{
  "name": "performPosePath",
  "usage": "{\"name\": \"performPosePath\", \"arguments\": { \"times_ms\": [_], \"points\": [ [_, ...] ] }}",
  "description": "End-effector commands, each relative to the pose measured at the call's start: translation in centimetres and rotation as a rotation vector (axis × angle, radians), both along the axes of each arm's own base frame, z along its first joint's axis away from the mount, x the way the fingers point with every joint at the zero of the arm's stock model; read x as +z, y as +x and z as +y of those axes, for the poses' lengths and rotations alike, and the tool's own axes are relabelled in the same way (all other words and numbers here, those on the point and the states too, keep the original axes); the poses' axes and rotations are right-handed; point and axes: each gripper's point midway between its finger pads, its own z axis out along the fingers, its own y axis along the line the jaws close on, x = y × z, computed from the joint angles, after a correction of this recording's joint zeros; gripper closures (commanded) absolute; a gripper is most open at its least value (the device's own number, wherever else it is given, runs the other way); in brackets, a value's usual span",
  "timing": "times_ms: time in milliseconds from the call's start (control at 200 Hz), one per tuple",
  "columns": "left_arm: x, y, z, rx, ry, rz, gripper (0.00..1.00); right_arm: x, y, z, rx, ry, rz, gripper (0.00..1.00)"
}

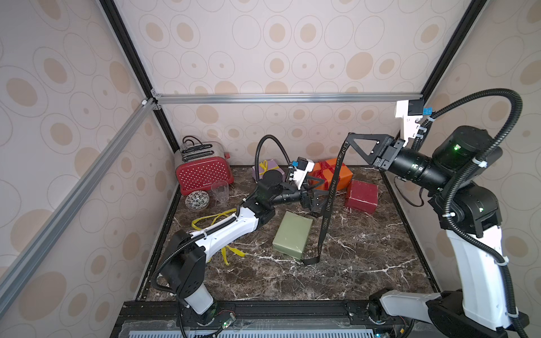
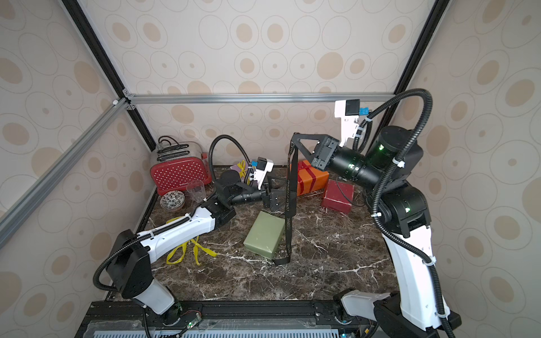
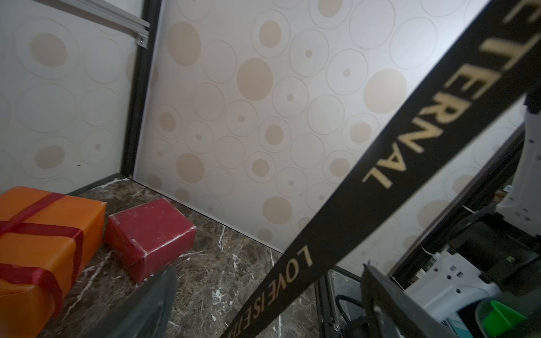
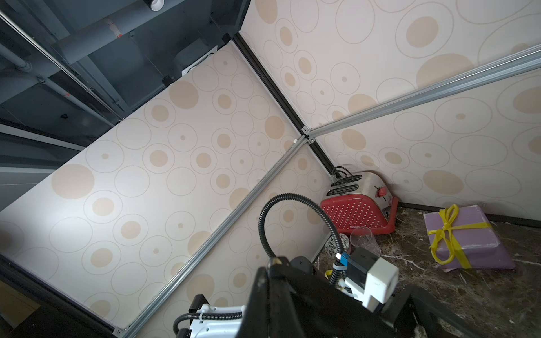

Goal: Untie the ribbon bows on the gift boxes
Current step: Place the ribbon at the center of the board.

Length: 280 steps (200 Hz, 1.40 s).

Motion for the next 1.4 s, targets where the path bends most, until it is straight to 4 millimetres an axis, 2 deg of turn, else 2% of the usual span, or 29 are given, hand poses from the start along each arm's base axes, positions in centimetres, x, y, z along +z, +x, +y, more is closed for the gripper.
{"name": "performPosePath", "arguments": {
  "times_ms": [0,60,210,310,531,631,766,821,971,1097,1182,1247,1397],
  "points": [
    [-0.3,1.3,2.4,0.094,0.012,-0.018,0.01,0.1,-0.5,-0.9,-0.028,-0.009,-0.020,1.00],
    [0.4,0.8,3.1,0.069,-0.040,-0.014,0.01,-0.1,-0.4,-0.9,-0.032,-0.014,-0.018,1.00],
    [2.1,-2.7,3.1,-0.100,-0.131,-0.035,0.01,-0.5,-0.3,-1.0,-0.036,-0.017,-0.011,1.00],
    [2.2,-3.3,3.3,-0.122,-0.142,-0.057,0.01,-0.7,-0.1,-1.0,-0.036,-0.016,-0.004,1.00],
    [4.0,-5.8,1.0,-0.252,-0.158,-0.093,0.01,-0.6,-0.1,-0.8,-0.026,-0.005,0.002,1.00],
    [3.2,-5.7,-0.3,-0.243,-0.089,-0.111,0.01,-0.7,-0.1,-0.7,-0.020,-0.003,0.005,1.00],
    [3.7,-5.3,-1.2,-0.241,-0.081,-0.123,0.01,-0.8,0.1,-0.6,-0.015,-0.003,0.011,1.00],
    [3.7,-4.7,-1.6,-0.217,-0.073,-0.127,0.01,-0.8,0.1,-0.6,-0.016,-0.002,0.010,1.00],
    [2.1,-2.8,-2.7,-0.174,-0.001,-0.103,0.01,-0.9,0.0,-0.5,-0.006,0.005,0.013,1.00],
    [3.0,-2.9,-3.5,-0.225,-0.070,-0.069,0.03,-1.3,0.1,-0.5,-0.006,0.002,0.019,1.00],
    [3.1,-2.8,-3.9,-0.245,-0.086,-0.044,0.12,-1.4,0.1,-0.5,-0.005,-0.001,0.019,1.00],
    [3.1,-2.9,-4.1,-0.260,-0.084,-0.034,0.23,-1.6,0.1,-0.5,-0.003,-0.001,0.020,1.00],
    [2.8,-2.8,-4.2,-0.244,-0.079,-0.018,0.74,-2.2,0.0,-0.6,-0.014,-0.013,0.023,1.00]
  ]
}}
